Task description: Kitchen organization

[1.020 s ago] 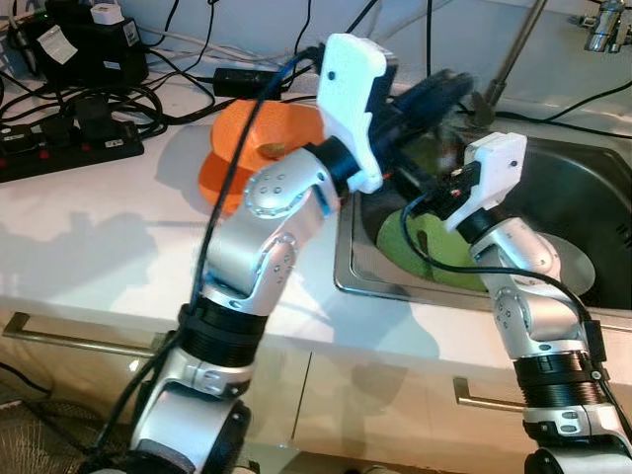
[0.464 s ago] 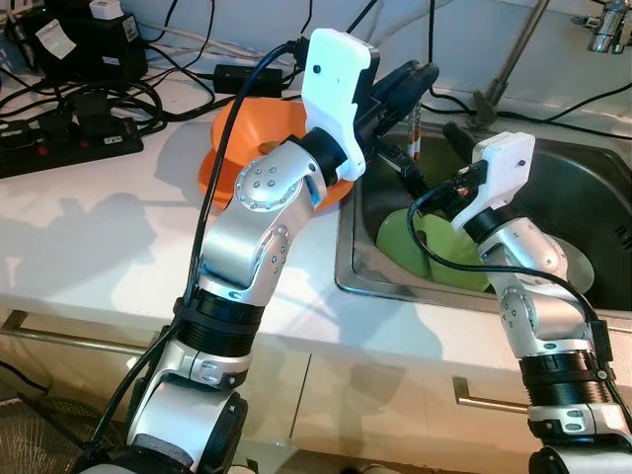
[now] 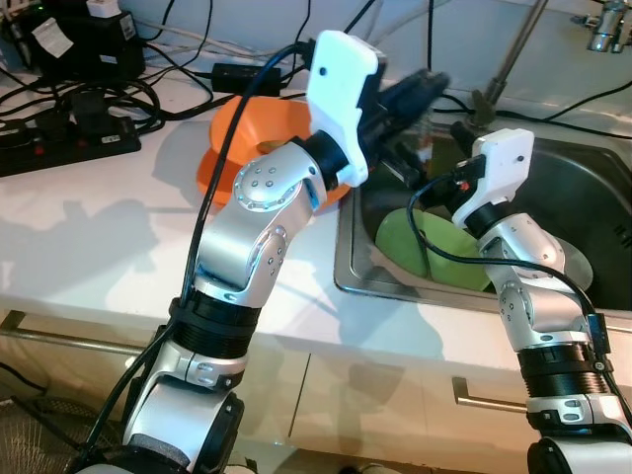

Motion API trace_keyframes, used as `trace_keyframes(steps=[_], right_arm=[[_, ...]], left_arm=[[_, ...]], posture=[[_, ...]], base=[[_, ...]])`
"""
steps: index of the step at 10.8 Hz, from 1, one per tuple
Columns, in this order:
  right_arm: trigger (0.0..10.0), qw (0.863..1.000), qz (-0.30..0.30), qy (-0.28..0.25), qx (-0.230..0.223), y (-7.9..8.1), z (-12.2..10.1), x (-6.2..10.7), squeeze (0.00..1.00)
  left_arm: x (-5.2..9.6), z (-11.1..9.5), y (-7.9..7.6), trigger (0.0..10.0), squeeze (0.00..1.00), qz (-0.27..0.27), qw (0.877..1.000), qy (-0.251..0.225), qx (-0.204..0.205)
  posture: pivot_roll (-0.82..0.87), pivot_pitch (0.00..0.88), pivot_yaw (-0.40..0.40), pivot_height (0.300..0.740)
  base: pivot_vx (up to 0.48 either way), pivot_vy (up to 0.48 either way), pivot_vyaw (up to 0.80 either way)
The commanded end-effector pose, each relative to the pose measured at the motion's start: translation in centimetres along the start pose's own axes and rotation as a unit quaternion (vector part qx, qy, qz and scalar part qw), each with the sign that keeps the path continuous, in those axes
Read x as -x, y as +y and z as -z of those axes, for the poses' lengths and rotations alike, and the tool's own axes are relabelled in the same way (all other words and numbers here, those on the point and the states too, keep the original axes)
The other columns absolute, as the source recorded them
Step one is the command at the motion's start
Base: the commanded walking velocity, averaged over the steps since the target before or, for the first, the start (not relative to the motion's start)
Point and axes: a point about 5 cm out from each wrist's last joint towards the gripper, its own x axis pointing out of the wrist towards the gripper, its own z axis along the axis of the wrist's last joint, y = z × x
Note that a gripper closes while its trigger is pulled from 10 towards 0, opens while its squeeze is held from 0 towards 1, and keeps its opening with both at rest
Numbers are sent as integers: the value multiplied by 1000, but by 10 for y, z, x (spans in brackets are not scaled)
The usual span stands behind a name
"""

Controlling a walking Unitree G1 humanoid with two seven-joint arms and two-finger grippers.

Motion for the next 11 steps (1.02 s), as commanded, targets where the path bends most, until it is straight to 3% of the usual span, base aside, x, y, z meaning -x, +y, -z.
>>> trace_keyframes(steps=[1, 2, 3, 4, 11], right_arm=[[10000, 1000, 20, -6, 9, -10, -4, 0, 0], [10000, 1000, 19, -7, 7, -9, -4, 0, 0], [9020, 1000, 16, -9, 4, -8, -5, -1, 0], [0, 1000, 7, -14, 1, -5, -6, -1, 0], [0, 999, -9, -30, -12, 1, -11, -3, 0]], left_arm=[[0, 2, -7, 10000, 0, 19, 1000, 6, 5], [0, 3, -7, 10000, 0, 19, 1000, 7, 5], [0, 3, -7, 10000, 0, 20, 1000, 8, 5], [0, 3, -7, 10000, 0, 21, 1000, 9, 7], [-1, 6, -10, 10000, 0, 21, 1000, 10, 6]], posture=[[-10, 48, -105, 740], [-11, 49, -104, 740], [-11, 48, -104, 740], [-11, 51, -104, 740], [-12, 55, -104, 740]], base=[[0, 0, 0], [0, 0, 0], [0, 0, 0], [0, 0, 0], [0, 0, 0]])
